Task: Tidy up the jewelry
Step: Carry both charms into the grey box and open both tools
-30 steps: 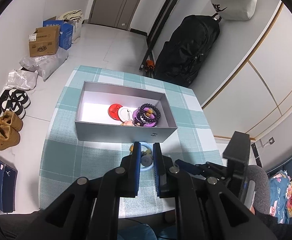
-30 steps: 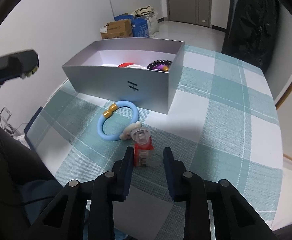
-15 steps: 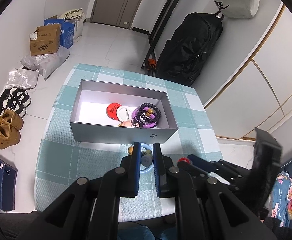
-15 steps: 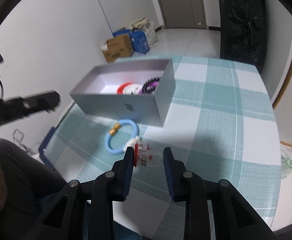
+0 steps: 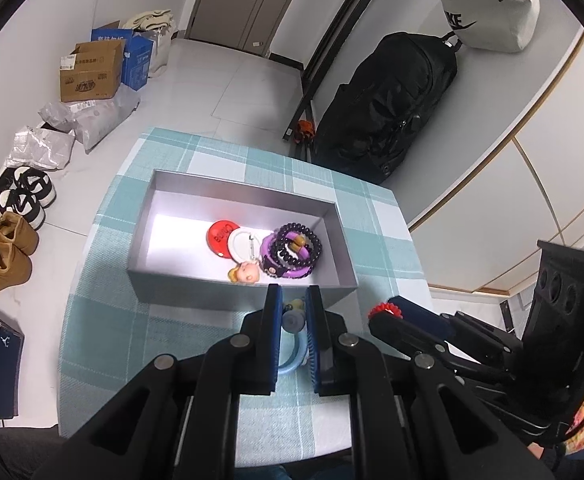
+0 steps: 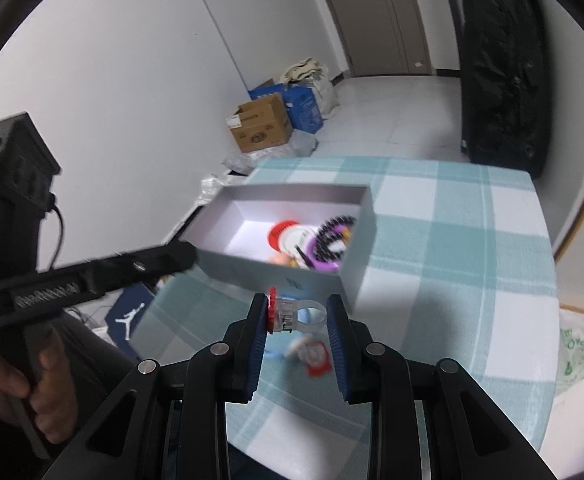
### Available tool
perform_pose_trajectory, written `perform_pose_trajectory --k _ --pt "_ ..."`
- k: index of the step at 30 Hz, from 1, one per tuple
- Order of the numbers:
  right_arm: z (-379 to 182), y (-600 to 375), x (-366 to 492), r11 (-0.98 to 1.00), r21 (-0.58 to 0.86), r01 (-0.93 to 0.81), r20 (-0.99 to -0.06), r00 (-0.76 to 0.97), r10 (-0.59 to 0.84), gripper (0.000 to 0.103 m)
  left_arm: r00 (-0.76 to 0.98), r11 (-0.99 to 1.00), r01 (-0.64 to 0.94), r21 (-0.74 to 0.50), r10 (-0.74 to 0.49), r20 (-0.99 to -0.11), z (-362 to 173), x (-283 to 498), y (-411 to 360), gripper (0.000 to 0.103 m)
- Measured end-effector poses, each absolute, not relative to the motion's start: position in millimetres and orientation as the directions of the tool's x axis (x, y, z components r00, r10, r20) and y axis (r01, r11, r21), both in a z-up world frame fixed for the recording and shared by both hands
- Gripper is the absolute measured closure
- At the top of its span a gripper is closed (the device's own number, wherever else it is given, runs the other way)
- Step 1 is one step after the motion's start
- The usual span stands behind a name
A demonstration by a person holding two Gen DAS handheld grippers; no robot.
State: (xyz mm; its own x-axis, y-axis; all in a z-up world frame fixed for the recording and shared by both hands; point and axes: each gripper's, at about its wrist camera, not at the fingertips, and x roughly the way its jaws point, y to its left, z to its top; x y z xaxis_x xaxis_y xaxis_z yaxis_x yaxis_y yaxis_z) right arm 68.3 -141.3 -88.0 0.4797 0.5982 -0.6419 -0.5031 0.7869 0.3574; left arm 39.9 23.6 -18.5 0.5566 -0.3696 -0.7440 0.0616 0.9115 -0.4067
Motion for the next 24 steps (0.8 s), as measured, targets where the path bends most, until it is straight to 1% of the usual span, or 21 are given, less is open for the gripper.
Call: perform_pose_trajectory --k 4,9,15,19,24 --pt "-82 -131 85 0.775 0.350 -0.526 -0.647 0.462 0.606 0.075 0.556 0.903 0.058 -0.425 -0.383 -0.738 -18 51 23 0.096" --pt "-76 -125 108 0.762 0.378 -0.526 -0.641 0.445 0.626 0.075 0.557 0.891 0.041 -0.452 -0.396 -0.730 -17 66 26 0.096" --pt "-75 -117 128 0.751 0.380 -0.540 -0.647 0.425 0.633 0.075 0.540 0.885 0.014 -0.466 -0.399 -0.741 -22 84 29 0.096" --pt "-78 -116 142 0.745 0.406 -0.529 -0.653 0.403 0.641 0.075 0.516 0.871 -0.017 -0.490 -0.412 -0.751 -31 99 29 0.096" --pt "-80 -114 159 0.754 0.431 -0.496 -0.667 0.388 0.636 0.075 0.510 0.871 -0.025 -0.490 -0.411 -0.756 -33 108 27 0.096"
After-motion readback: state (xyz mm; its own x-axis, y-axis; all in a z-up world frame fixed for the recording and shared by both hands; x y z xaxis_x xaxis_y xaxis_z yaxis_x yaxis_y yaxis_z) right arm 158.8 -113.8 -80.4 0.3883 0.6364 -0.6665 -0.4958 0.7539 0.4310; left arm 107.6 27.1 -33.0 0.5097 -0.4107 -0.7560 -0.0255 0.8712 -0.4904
